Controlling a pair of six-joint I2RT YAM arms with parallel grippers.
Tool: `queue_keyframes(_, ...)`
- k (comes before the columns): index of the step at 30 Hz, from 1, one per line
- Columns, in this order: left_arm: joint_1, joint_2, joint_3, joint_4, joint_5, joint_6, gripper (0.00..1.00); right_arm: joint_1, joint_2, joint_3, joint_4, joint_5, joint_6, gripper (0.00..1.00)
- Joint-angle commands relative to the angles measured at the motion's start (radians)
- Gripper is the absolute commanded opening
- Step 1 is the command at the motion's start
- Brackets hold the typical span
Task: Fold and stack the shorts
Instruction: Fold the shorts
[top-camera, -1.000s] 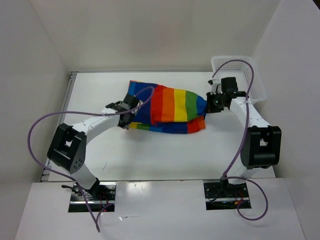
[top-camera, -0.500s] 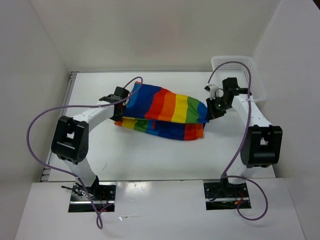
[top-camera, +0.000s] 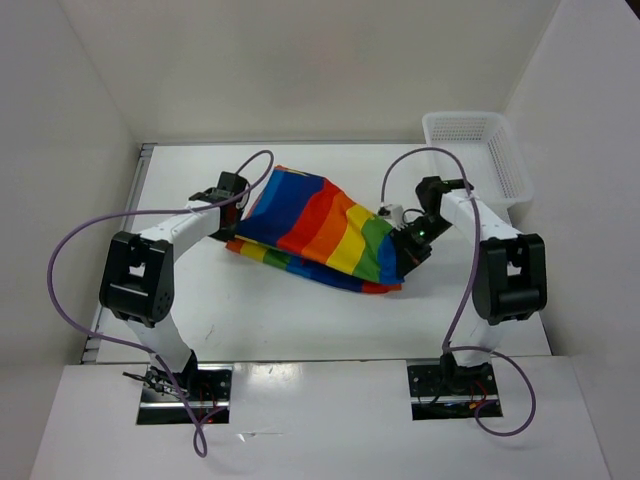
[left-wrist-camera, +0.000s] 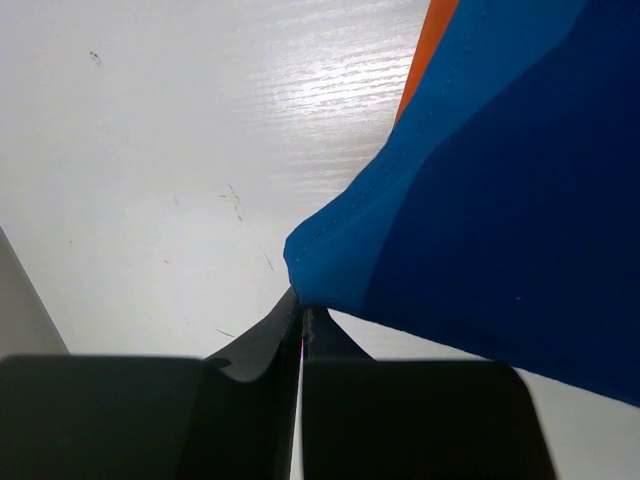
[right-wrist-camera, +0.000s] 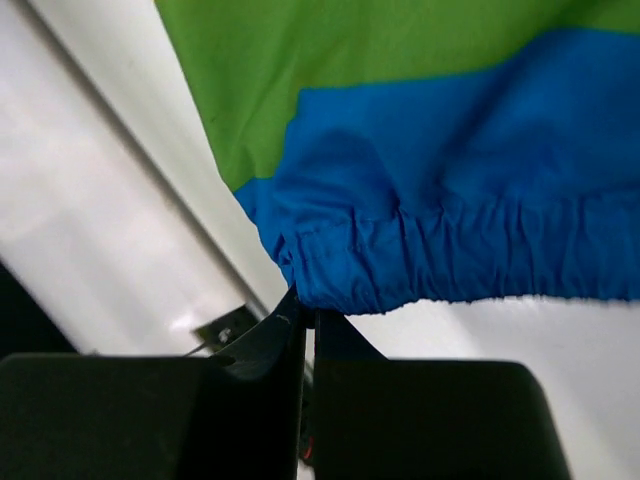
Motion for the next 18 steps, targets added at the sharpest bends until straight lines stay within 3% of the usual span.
queue_keyframes(1,0.019,0.010,-0.032,0.031,-0.053,0.003,0.00,0.034,0.029,-0.021,-0.088,0.037,-0.062,0.00)
queue_keyframes(8,0.009,0.042,-0.068,0.053,-0.053,0.003,0.00,0.089,0.018,-0.067,0.010,0.180,-0.042,0.01)
queue_keyframes(9,0.009,0.042,-0.080,0.053,-0.064,0.003,0.00,0.130,0.008,-0.084,0.022,0.201,-0.042,0.39)
queue_keyframes(10,0.000,0.051,-0.089,0.064,-0.064,0.003,0.00,0.153,-0.003,-0.114,0.022,0.241,-0.056,0.61)
queue_keyframes(12,0.000,0.051,-0.089,0.064,-0.073,0.003,0.04,0.192,-0.046,-0.124,0.031,0.280,-0.056,0.86)
queue_keyframes(13,0.000,0.051,-0.089,0.064,-0.073,0.003,0.07,0.192,-0.066,-0.112,0.031,0.293,-0.056,0.88)
queue_keyframes(14,0.000,0.051,-0.089,0.064,-0.082,0.003,0.18,0.192,-0.118,-0.098,0.031,0.324,-0.065,0.88)
queue_keyframes(16,0.000,0.022,-0.100,0.073,-0.082,0.003,0.29,0.143,-0.190,-0.045,0.041,0.343,-0.075,0.88)
queue_keyframes(17,0.000,0.013,-0.100,0.073,-0.082,0.003,0.35,0.129,-0.231,-0.027,0.051,0.352,-0.088,0.85)
queue_keyframes(18,0.000,-0.008,-0.100,0.073,-0.082,0.003,0.38,0.118,-0.329,-0.015,0.106,0.366,-0.088,0.71)
